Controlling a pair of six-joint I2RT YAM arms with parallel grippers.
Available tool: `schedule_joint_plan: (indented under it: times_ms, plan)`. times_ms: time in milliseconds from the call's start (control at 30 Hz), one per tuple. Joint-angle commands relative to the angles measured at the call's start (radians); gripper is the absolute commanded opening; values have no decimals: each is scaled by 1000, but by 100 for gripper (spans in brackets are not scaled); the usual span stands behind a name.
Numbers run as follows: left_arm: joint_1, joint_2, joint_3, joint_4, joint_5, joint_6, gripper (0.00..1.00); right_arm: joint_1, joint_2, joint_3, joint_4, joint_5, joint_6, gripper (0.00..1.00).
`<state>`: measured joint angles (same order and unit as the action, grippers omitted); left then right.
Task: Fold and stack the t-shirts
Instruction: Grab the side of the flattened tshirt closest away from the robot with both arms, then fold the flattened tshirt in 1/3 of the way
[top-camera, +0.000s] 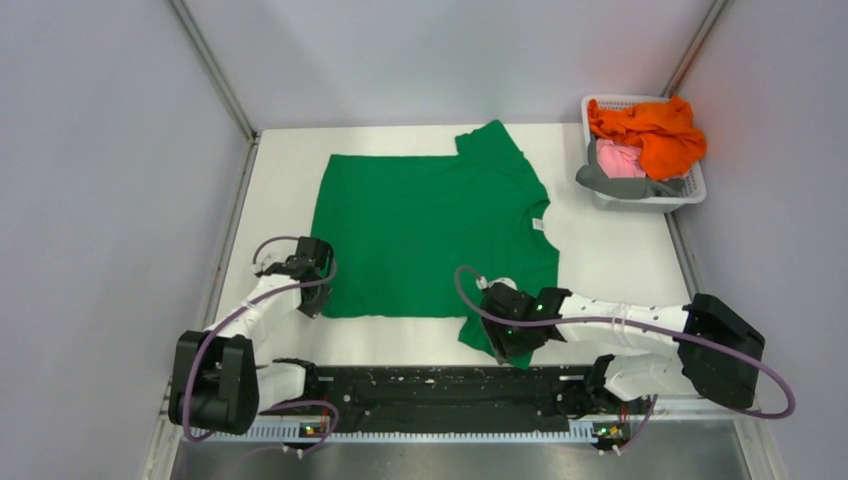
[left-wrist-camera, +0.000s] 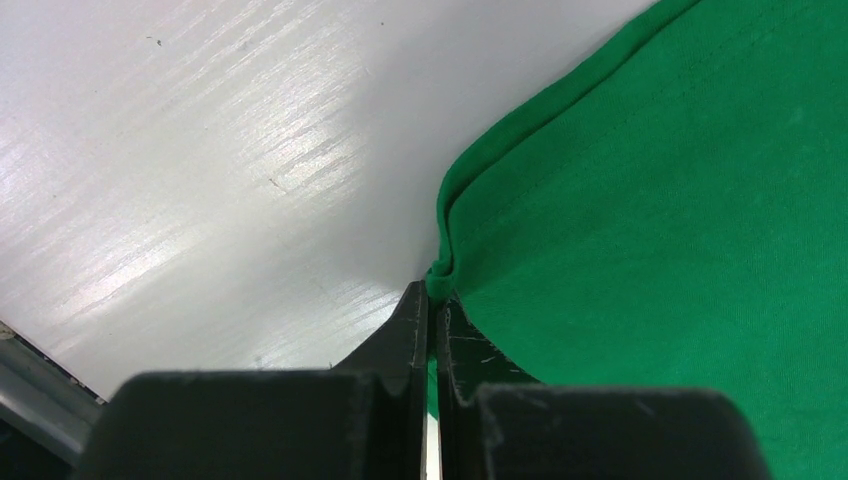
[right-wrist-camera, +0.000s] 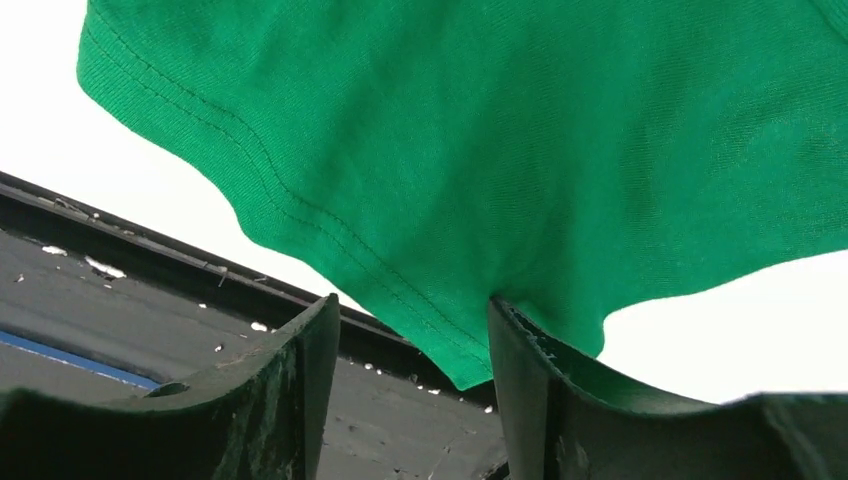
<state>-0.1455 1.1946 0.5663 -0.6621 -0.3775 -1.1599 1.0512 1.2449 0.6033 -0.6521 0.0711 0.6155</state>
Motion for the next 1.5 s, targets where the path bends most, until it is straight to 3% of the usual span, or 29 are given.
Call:
schedule_joint_plan:
  times_ms: [0, 67, 167, 233, 467, 667, 1033, 1200, 1467]
  plan:
    - [1, -21, -21, -30, 12, 7, 0, 8, 67, -10, 52, 18, 26, 53]
    - [1, -34, -29, -34, 12, 5, 0, 9, 82, -14, 19, 43, 55, 41]
    - [1, -66, -44, -74, 3, -12, 0, 12, 58, -22, -70, 105, 104, 11]
    - [1, -112, -60, -88, 8, -2, 0, 28, 12, -29, -78, 79, 104, 0]
    - [1, -250, -68, -164, 55, 52, 0, 56, -192, 12, -108, 29, 88, 0]
    - [1, -283, -30, -88, 126, 112, 0, 6, -202, 75, -37, 47, 24, 0]
    - [3, -63, 166, -38, 132, 144, 0, -233, -167, 232, 103, 260, -86, 0]
    - [15, 19, 259, -51, 107, 161, 0, -371, -135, 282, 176, 215, -142, 0]
    - [70, 132, 373, -46, 110, 179, 0, -493, -29, 399, 232, 209, -224, 0]
